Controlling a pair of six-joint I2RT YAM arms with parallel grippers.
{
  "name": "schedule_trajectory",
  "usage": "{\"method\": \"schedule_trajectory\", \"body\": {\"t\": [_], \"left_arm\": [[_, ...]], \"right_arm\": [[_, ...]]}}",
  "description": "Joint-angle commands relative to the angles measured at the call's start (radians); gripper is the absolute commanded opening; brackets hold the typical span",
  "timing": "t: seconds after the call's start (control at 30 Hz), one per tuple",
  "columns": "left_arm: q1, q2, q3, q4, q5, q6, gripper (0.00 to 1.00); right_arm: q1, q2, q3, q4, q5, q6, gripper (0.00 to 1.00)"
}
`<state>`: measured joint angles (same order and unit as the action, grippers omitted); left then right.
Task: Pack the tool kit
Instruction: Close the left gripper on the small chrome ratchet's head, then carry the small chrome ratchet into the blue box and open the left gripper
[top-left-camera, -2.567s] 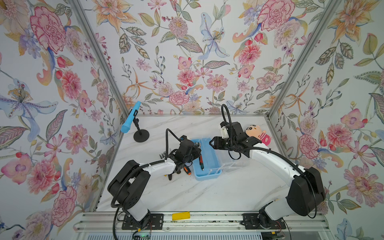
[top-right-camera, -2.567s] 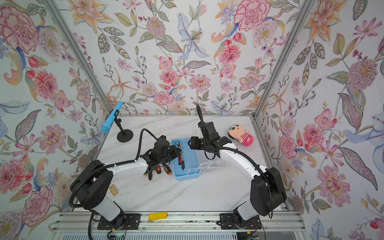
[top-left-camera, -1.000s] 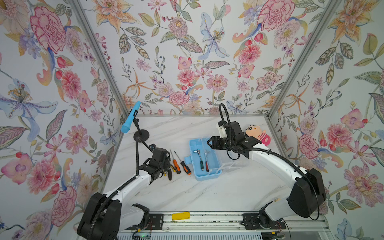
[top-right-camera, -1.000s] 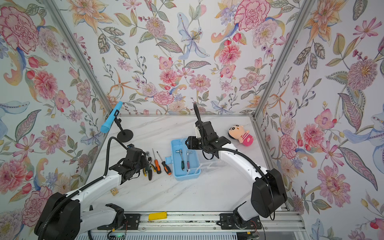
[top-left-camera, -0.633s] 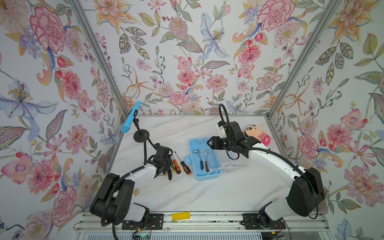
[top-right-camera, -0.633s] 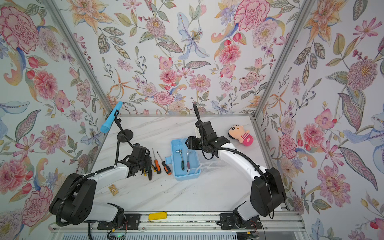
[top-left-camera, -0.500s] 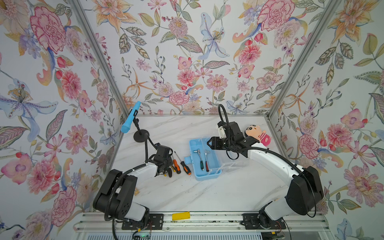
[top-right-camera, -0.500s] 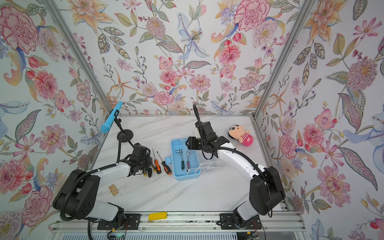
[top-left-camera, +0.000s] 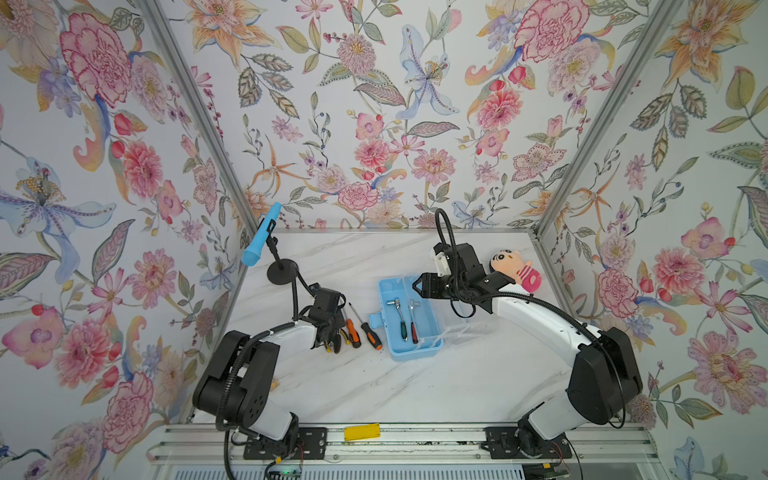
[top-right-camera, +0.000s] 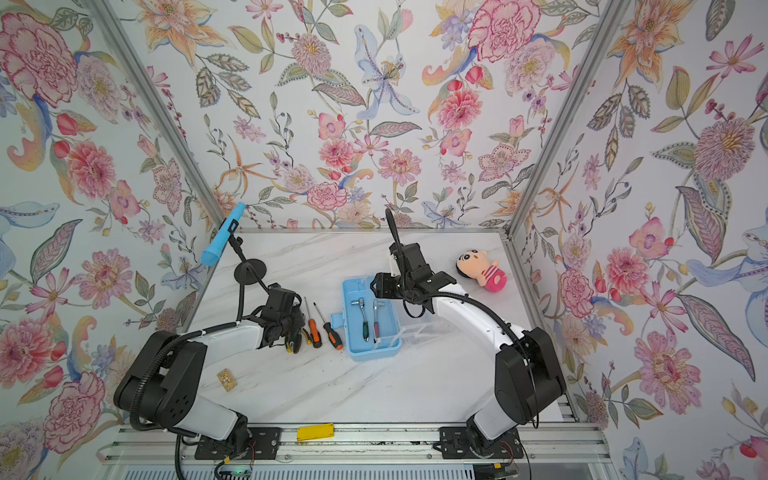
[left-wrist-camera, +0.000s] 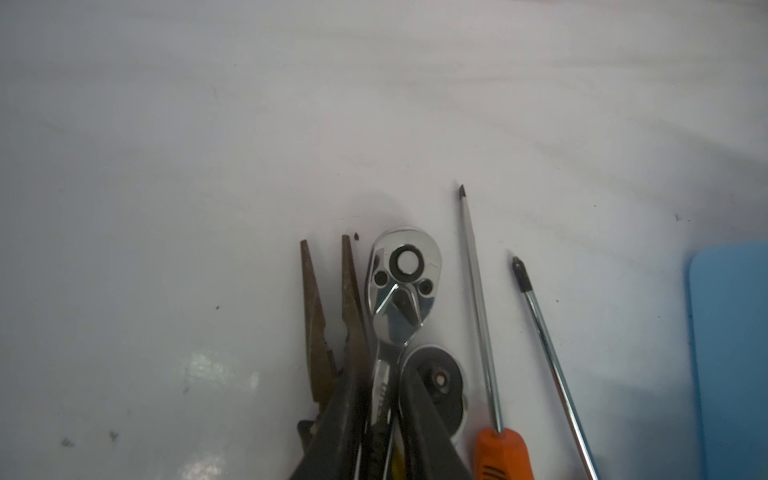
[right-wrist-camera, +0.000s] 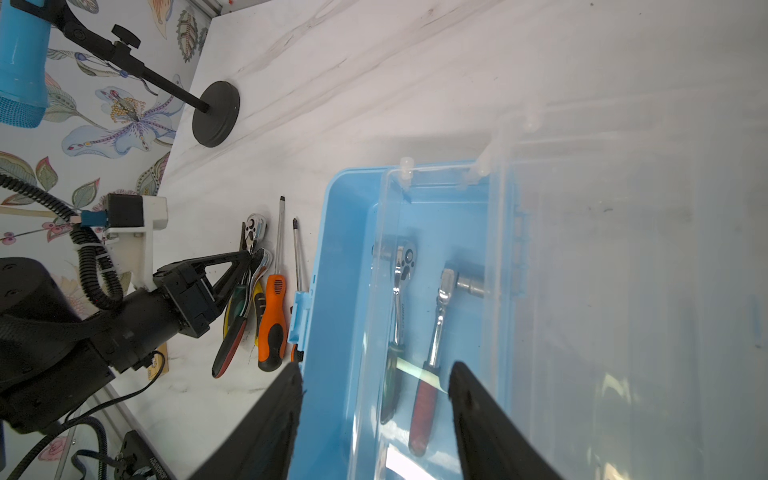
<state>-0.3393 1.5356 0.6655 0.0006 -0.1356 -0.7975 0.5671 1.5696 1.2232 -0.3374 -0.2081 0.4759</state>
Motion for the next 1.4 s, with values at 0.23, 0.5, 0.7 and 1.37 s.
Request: {"method": "schedule_trajectory", "body": {"t": [0.23,0.5,0.7,1.37], "left_arm": [[0.008,0.139,0.083,-0.076,-0.062,0.076,0.23],[0.007,0.158,0.094,-0.073,-0.049,0.078,0.04],[0.007,0.088,0.123,-0.126,-0.058,0.077,0.0],[-0.331,-0.205,0.233,0.109,0.082,-0.325,0.0]], "right_arm": [[-0.019,0.032,0.0,-0.034,0.021,-0.011,0.59],[-0.028,0.017,-0.016,-0.032,0.023,-0.011,0.59],[-0.028,0.009,-0.013,-0.031,0.021,-0.009,0.59],[-0.039,0.004,0.006,-0.004,-0.048,0.024,0.58]]}}
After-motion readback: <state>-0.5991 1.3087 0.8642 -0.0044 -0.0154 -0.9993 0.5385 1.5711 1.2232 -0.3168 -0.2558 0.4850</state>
